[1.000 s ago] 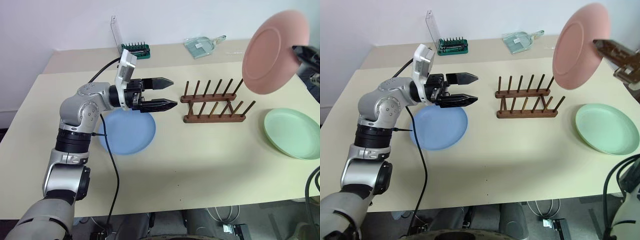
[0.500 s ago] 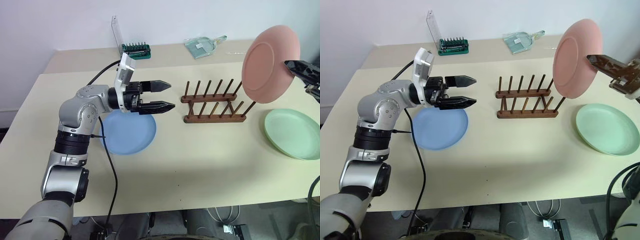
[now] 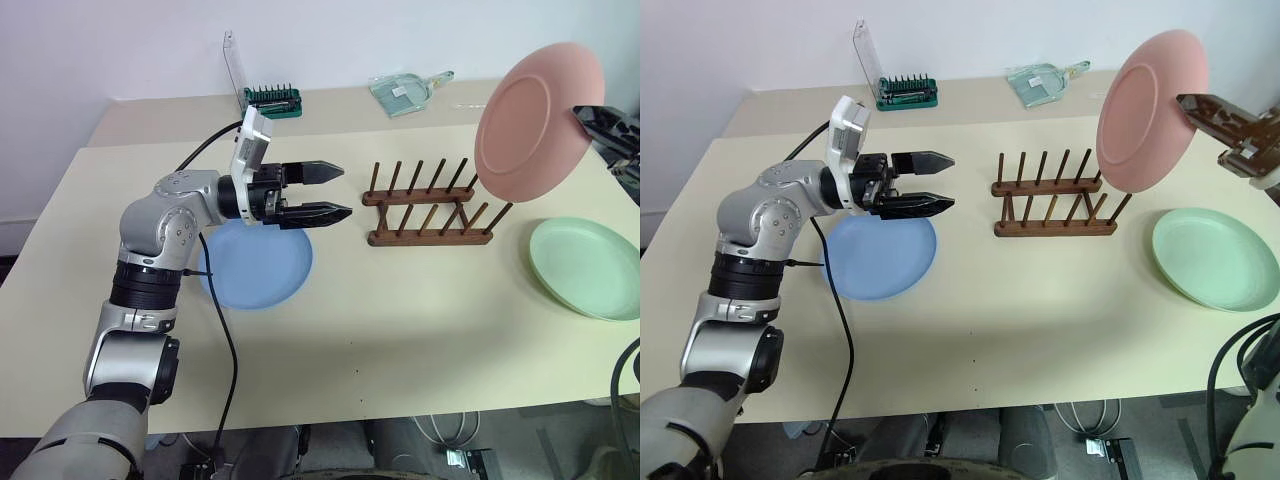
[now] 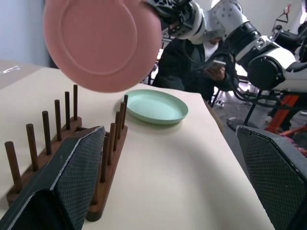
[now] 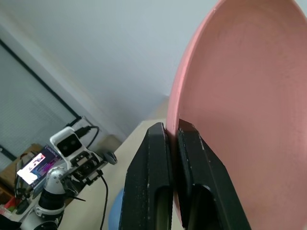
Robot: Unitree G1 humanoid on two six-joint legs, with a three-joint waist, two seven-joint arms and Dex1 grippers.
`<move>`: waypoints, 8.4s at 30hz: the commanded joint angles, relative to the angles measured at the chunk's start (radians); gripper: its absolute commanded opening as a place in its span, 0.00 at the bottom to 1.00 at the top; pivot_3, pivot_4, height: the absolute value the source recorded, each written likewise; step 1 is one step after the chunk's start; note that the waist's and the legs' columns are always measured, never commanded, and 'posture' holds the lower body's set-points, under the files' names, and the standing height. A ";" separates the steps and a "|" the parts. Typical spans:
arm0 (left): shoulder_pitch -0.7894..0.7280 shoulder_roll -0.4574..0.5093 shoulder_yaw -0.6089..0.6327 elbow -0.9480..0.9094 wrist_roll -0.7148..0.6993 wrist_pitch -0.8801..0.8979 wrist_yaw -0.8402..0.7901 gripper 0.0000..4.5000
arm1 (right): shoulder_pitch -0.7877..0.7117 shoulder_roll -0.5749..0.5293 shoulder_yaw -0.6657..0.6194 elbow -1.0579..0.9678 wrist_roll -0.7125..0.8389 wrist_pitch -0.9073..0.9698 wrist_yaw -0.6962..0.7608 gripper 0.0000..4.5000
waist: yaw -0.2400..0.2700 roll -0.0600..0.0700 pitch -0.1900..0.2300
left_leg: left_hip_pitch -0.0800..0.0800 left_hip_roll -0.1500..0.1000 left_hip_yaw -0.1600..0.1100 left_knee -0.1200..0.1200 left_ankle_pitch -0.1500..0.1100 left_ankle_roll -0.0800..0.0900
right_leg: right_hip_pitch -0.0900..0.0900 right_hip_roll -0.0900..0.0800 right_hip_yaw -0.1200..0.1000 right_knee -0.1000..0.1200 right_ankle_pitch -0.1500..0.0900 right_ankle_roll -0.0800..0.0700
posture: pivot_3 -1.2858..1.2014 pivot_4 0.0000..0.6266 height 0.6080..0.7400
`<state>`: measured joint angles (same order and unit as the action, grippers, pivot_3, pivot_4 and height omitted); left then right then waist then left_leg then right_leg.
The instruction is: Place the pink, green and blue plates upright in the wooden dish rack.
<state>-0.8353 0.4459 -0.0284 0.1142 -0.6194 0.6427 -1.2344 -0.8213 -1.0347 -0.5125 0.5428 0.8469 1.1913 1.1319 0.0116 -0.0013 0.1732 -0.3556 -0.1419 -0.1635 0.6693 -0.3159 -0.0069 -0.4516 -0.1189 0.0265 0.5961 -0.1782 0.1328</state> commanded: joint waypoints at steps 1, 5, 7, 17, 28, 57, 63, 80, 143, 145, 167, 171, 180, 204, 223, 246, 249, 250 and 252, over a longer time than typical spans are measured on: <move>-0.014 0.009 0.002 -0.028 -0.002 -0.002 0.004 1.00 | 0.022 0.009 -0.010 -0.029 0.006 -0.032 0.007 0.01 | 0.000 0.000 0.000 | 0.000 0.000 0.000 0.000 0.000 0.000 | 0.000 0.000 0.000 0.000 0.000 0.000 | 0.52 0.24 1.00; -0.017 0.012 0.004 -0.029 -0.001 0.002 0.008 1.00 | 0.054 0.027 0.019 -0.013 -0.024 -0.072 0.003 0.01 | -0.001 0.000 0.000 | 0.000 0.000 0.000 0.000 0.000 0.000 | 0.000 0.000 0.000 0.000 0.000 0.000 | 0.52 0.24 1.00; -0.023 0.009 0.014 -0.027 -0.016 0.019 0.017 1.00 | 0.050 0.037 0.030 -0.001 -0.041 -0.094 -0.010 0.01 | -0.002 0.000 0.000 | 0.000 0.000 0.000 0.000 0.000 0.000 | 0.000 0.000 0.000 0.000 0.000 0.000 | 0.52 0.24 1.00; -0.018 0.013 0.020 -0.040 -0.022 0.035 0.022 1.00 | -0.001 0.075 0.031 0.038 -0.063 -0.114 -0.083 0.43 | -0.001 0.000 0.000 | 0.000 0.000 0.000 0.000 0.000 0.000 | 0.000 0.000 0.000 0.000 0.000 0.000 | 0.52 0.24 1.00; -0.037 -0.028 0.055 -0.011 -0.008 -0.041 0.070 1.00 | -0.066 0.041 -0.094 0.012 -0.103 -0.331 -0.274 0.99 | 0.001 0.000 0.000 | 0.000 0.000 0.000 0.000 0.000 0.000 | 0.000 0.000 0.000 0.000 0.000 0.000 | 0.52 0.24 1.00; -0.019 -0.030 -0.007 -0.039 -0.015 -0.088 -0.098 1.00 | 0.856 -0.037 0.115 -0.442 -0.530 -0.642 -0.201 0.99 | -0.002 0.003 -0.002 | 0.002 -0.001 0.002 0.013 -0.003 0.004 | 0.008 0.001 0.002 -0.001 0.004 0.004 | 0.52 0.24 1.00; 0.005 -0.003 -0.021 -0.059 0.014 -0.109 -0.088 1.00 | 0.833 -0.047 0.175 -0.361 -0.600 -0.664 -0.221 0.48 | 0.004 0.002 -0.002 | 0.002 -0.001 0.002 0.013 -0.002 0.004 | 0.008 0.001 0.002 -0.001 0.004 0.004 | 0.52 0.24 1.00; -0.028 -0.025 -0.033 -0.006 0.038 -0.134 -0.058 1.00 | 0.106 -0.011 0.060 -0.175 -0.567 -0.952 -0.550 0.01 | -0.007 0.007 -0.001 | 0.001 0.000 0.004 0.011 -0.002 0.004 | 0.006 0.001 0.003 -0.001 0.004 0.004 | 0.52 0.24 1.00; 0.003 0.002 -0.037 -0.043 0.020 -0.079 -0.039 1.00 | 0.212 0.281 -0.074 -0.517 0.597 -0.196 -0.593 0.01 | 0.001 0.005 -0.001 | 0.000 -0.001 0.000 0.012 -0.003 0.005 | 0.006 0.000 0.000 -0.002 0.004 0.004 | 0.52 0.24 1.00; 0.004 0.003 -0.036 -0.045 0.018 -0.076 -0.039 1.00 | 0.242 0.288 -0.062 -0.520 0.572 -0.197 -0.585 0.01 | 0.001 0.005 -0.001 | 0.000 -0.001 0.000 0.012 -0.003 0.005 | 0.006 0.000 0.000 -0.002 0.004 0.004 | 0.52 0.24 1.00; 0.015 0.014 -0.032 -0.064 0.007 -0.056 -0.023 1.00 | 0.261 0.291 0.027 -0.472 0.312 -0.260 -0.521 0.15 | 0.001 0.005 -0.001 | 0.000 -0.001 0.000 0.012 -0.003 0.005 | 0.006 0.000 0.000 -0.002 0.004 0.004 | 0.52 0.24 1.00; 0.015 0.013 -0.032 -0.063 0.006 -0.060 -0.019 1.00 | 0.251 0.281 0.043 -0.489 0.256 -0.295 -0.508 0.56 | 0.001 0.005 -0.001 | 0.000 -0.001 0.000 0.012 -0.003 0.005 | 0.006 0.001 0.000 -0.002 0.004 0.004 | 0.52 0.24 1.00; 0.015 0.012 -0.032 -0.061 0.001 -0.055 -0.021 1.00 | 0.237 0.277 0.028 -0.585 0.201 -0.379 -0.475 1.00 | 0.001 0.005 -0.001 | 0.000 -0.001 0.000 0.012 -0.003 0.005 | 0.006 0.001 0.000 -0.002 0.004 0.004 | 0.52 0.24 1.00; -0.386 0.224 -0.016 0.730 0.337 0.250 0.365 1.00 | 0.505 0.187 0.126 -1.000 0.098 -0.593 -0.159 1.00 | -0.008 0.002 0.001 | 0.000 -0.001 -0.001 0.011 -0.003 0.005 | 0.006 0.001 -0.001 -0.003 0.004 0.005 | 0.52 0.24 1.00; -0.588 0.277 -0.597 1.093 0.666 0.545 -0.246 1.00 | 0.441 0.275 0.243 -0.939 0.045 -0.644 -0.163 1.00 | -0.002 -0.004 0.004 | 0.000 -0.002 -0.001 0.012 -0.003 0.005 | 0.006 0.002 -0.001 -0.001 0.003 0.005 | 0.52 0.24 1.00; -0.513 0.155 -0.445 1.216 0.809 0.480 -0.206 0.02 | 0.554 0.233 0.175 -0.999 0.055 -0.645 -0.185 1.00 | -0.002 -0.004 0.004 | 0.001 -0.002 -0.001 0.013 -0.003 0.006 | 0.008 0.001 -0.001 -0.001 0.003 0.006 | 0.52 0.24 1.00; -0.534 0.163 -0.401 1.212 0.793 0.501 -0.183 0.02 | 0.572 0.217 0.190 -1.007 0.007 -0.686 -0.146 1.00 | -0.003 -0.004 0.004 | 0.001 -0.001 -0.001 0.013 -0.004 0.007 | 0.007 0.001 -0.001 0.000 0.003 0.006 | 0.52 0.24 1.00; -0.540 0.166 -0.383 1.210 0.788 0.507 -0.168 0.02 | 0.587 0.206 0.197 -1.010 -0.013 -0.700 -0.127 1.00 | -0.003 -0.004 0.004 | 0.001 -0.001 -0.001 0.013 -0.004 0.007 | 0.007 0.001 -0.001 0.000 0.003 0.006 | 0.52 0.24 1.00; -0.559 0.175 -0.365 1.207 0.785 0.513 -0.180 0.02 | 0.608 0.193 0.209 -1.008 -0.055 -0.733 -0.098 1.00 | -0.004 -0.004 0.005 | 0.000 -0.002 -0.001 0.013 -0.004 0.006 | 0.007 0.002 -0.001 -0.001 0.003 0.006 | 0.52 0.24 1.00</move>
<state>-1.3459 0.5962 -0.4157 1.3282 0.1708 1.1462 -1.4100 -0.2175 -0.8258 -0.3000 -0.4345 0.8181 0.4971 1.0092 0.0072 -0.0058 0.1778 -0.3555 -0.1435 -0.1646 0.6820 -0.3191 -0.0014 -0.4447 -0.1174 0.0253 0.5954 -0.1752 0.1386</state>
